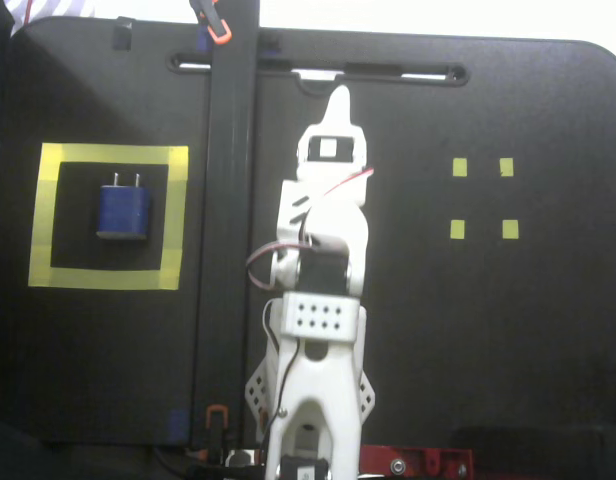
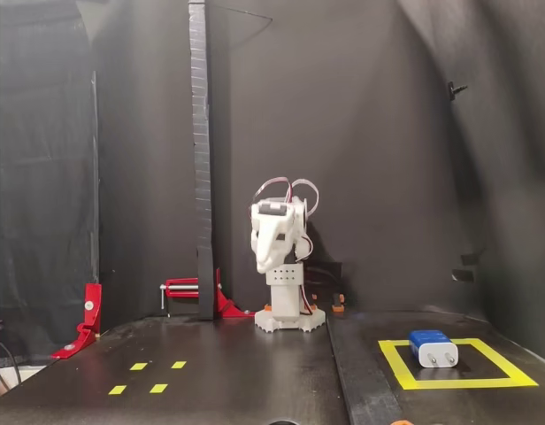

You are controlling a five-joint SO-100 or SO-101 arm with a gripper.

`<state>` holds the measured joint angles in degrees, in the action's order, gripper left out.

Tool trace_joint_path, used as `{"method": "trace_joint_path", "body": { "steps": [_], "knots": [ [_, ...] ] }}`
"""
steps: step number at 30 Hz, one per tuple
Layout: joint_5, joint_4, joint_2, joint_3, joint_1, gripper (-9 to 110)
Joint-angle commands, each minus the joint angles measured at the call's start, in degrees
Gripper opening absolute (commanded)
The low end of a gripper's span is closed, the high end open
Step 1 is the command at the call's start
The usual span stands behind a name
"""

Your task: Grasp the block and place it in the designated area.

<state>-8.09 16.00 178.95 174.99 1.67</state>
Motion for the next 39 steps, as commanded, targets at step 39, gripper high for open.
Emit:
{"method": "trace_joint_path", "body": {
  "steps": [39],
  "knots": [
    [-0.44,27.86,10.72,5.01,-0.79,0]
  ]
}}
